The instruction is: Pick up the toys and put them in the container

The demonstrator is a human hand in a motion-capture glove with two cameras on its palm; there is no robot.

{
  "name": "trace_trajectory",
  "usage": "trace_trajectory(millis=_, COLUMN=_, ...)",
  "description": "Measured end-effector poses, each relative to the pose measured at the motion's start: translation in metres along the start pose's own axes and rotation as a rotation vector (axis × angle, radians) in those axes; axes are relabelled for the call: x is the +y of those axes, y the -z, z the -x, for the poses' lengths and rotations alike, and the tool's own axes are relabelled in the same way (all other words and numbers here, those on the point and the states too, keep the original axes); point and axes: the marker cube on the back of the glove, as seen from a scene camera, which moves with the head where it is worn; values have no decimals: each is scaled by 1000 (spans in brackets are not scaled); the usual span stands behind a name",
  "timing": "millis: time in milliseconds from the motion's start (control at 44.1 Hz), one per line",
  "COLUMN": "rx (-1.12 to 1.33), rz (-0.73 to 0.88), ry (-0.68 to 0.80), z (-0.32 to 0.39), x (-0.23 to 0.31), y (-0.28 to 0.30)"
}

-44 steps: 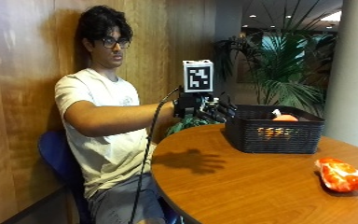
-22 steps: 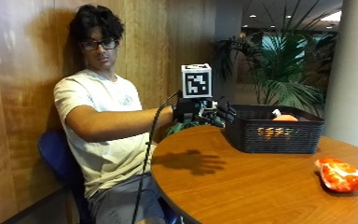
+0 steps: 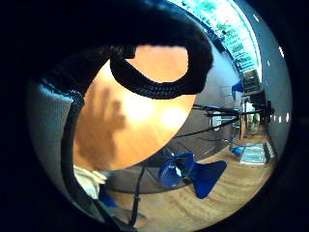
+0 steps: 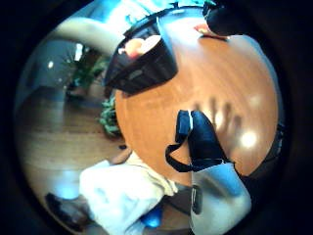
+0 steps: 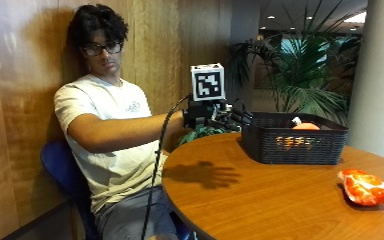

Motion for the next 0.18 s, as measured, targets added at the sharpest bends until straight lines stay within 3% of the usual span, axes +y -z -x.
trace_trajectory(millis=181, rx=10, rz=-8, ry=0, z=2, x=0, y=5)
